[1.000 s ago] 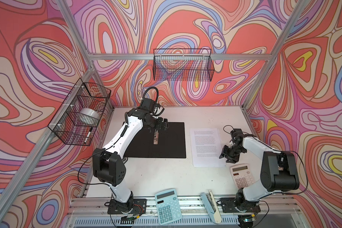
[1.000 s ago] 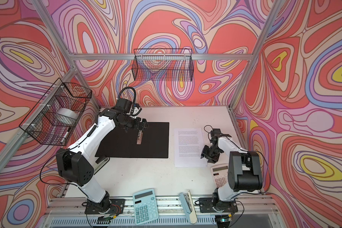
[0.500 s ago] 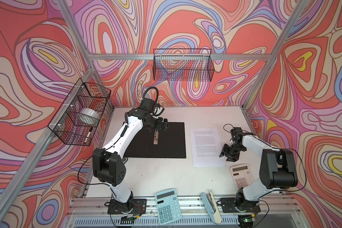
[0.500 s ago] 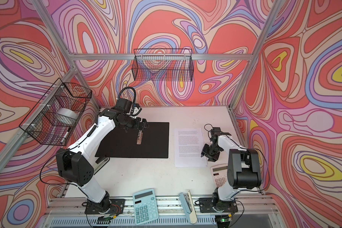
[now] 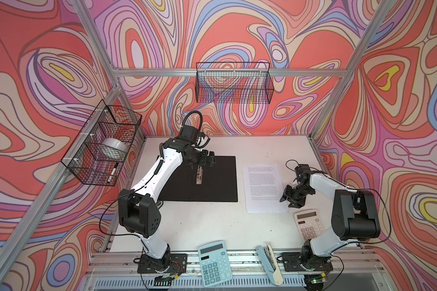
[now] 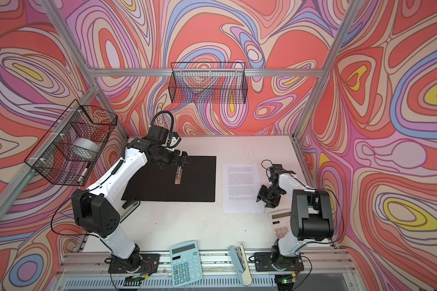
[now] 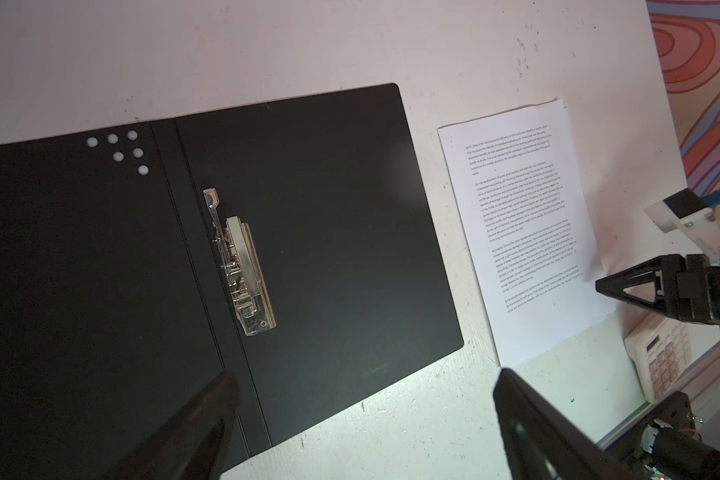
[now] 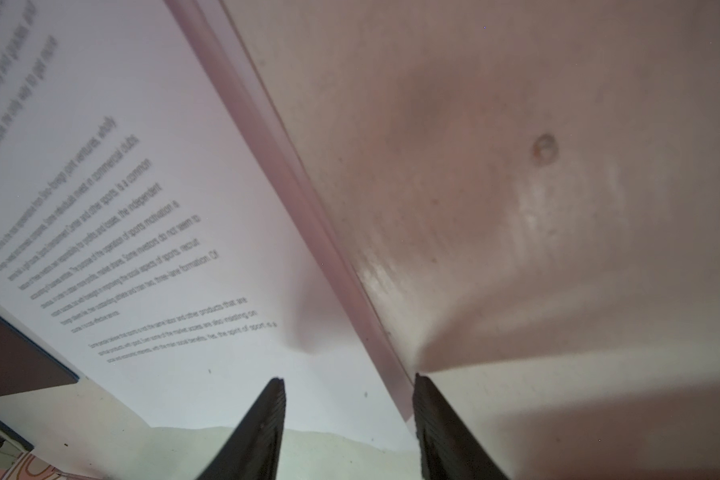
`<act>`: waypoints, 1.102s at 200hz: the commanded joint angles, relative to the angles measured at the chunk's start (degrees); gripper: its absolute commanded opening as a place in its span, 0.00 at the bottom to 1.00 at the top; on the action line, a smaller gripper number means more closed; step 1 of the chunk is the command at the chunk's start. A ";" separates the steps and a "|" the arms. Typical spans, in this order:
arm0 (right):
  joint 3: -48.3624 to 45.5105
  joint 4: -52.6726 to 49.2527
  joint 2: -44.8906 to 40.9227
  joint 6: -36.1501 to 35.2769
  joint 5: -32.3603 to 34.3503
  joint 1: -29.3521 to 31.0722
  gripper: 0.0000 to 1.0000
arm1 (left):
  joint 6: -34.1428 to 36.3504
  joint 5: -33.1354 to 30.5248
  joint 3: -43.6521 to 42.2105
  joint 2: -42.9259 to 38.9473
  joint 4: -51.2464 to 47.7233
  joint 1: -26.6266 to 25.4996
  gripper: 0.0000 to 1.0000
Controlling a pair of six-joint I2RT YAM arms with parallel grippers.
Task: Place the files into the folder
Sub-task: 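Pinch the paper stack edge nearest the robot with the right gripper and lift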
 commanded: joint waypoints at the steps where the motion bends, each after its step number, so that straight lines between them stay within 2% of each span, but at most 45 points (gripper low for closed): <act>1: -0.63 0.54 0.94 -0.82 -1.83 -0.32 0.52 | -0.39 0.65 -0.75 -1.85 0.42 0.18 0.96; 70: -1.08 1.20 -0.78 -0.46 -4.91 -0.41 0.47 | -0.49 0.61 -0.82 -2.20 0.41 0.20 0.96; 120: -1.60 2.45 -2.22 -0.41 -9.69 -0.49 0.37 | -1.09 1.07 -0.80 -1.94 0.45 0.21 0.96; 220: -3.35 5.33 -4.58 -0.39 -14.19 -0.49 0.14 | -1.36 1.23 -0.90 -0.72 0.93 -1.04 0.96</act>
